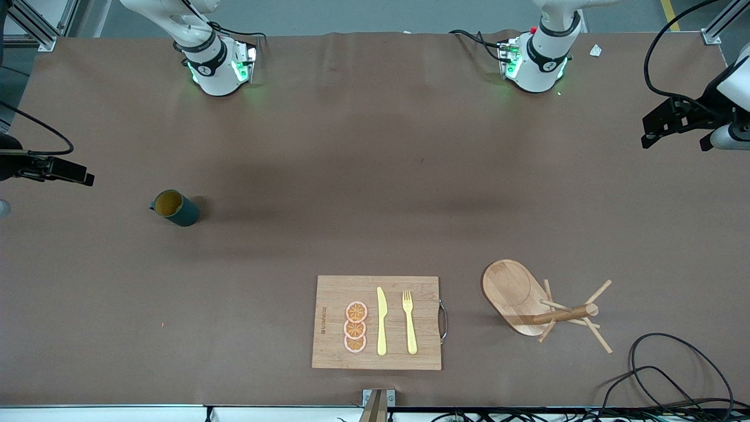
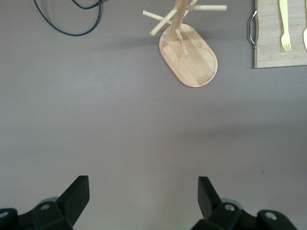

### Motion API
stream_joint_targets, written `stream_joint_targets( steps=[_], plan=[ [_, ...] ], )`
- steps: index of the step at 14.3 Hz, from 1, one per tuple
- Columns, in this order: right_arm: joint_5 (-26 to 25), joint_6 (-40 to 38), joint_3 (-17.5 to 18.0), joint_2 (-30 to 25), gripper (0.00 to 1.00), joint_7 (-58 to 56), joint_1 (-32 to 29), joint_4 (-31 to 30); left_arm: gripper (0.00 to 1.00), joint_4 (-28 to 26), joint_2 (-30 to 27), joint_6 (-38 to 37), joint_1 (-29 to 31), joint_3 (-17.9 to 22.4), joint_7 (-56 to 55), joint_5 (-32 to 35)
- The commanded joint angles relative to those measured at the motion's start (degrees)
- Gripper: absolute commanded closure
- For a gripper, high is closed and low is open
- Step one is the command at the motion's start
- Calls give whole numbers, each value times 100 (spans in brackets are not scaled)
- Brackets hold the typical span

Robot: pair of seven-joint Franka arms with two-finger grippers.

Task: Transfer cup from left to right arm and place

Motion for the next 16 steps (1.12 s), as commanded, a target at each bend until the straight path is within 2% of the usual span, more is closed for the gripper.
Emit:
stream_joint_targets(
  steps=[1,7,11,16],
  plan=[
    [-23,323,131,-784,0,87,-92,-978,0,22,-13,-5,31,-1,113,38],
    [-93,307,104,-1699,0,87,198,-1832,0,40,5,-6,31,-1,113,29],
    [-94,96,60,-2104,0,34,137,-1763,0,40,14,-6,31,-1,105,-23],
    [-85,78,-28,-2035,0,34,136,-1456,0,40,22,-6,31,-10,69,-84]
  ],
)
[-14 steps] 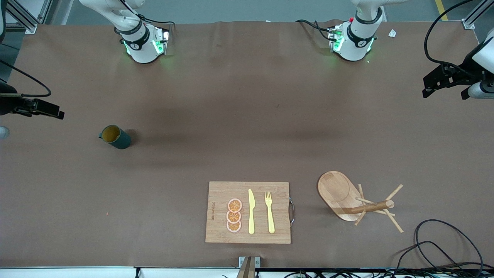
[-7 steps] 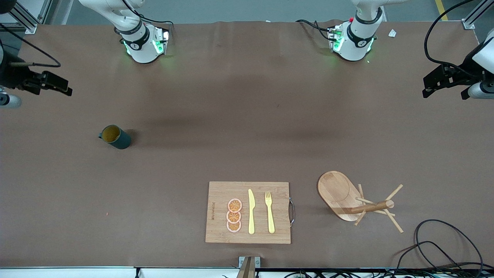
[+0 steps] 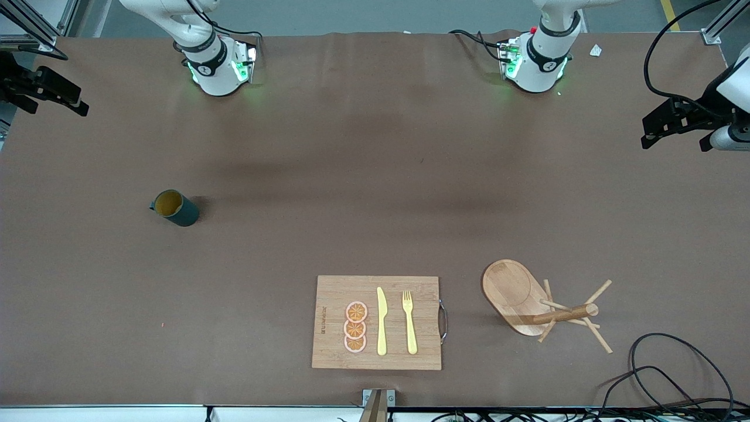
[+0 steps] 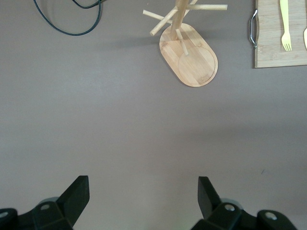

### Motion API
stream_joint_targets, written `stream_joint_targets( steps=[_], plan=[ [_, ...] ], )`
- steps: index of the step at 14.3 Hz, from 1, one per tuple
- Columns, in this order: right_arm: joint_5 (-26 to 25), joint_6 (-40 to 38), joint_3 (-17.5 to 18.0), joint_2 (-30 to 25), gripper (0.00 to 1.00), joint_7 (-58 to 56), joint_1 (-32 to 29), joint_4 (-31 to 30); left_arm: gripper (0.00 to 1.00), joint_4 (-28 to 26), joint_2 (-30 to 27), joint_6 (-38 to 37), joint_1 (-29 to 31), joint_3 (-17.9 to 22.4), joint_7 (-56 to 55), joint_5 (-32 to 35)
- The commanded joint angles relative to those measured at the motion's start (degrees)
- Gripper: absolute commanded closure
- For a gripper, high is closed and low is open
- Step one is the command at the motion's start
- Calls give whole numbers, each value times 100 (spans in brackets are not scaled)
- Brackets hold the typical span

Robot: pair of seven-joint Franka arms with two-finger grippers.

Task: Transfer cup from left to right arm and place

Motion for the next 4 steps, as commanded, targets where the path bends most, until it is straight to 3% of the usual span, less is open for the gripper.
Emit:
stream_joint_targets(
  steps=[1,4],
  plan=[
    [-27,33,30,105,0,57,-20,220,0,41,10,-5,21,-11,43,-206],
    [-1,-194,30,527,0,57,-2,844,0,76,1,-14,-5,-11,34,-348]
  ],
)
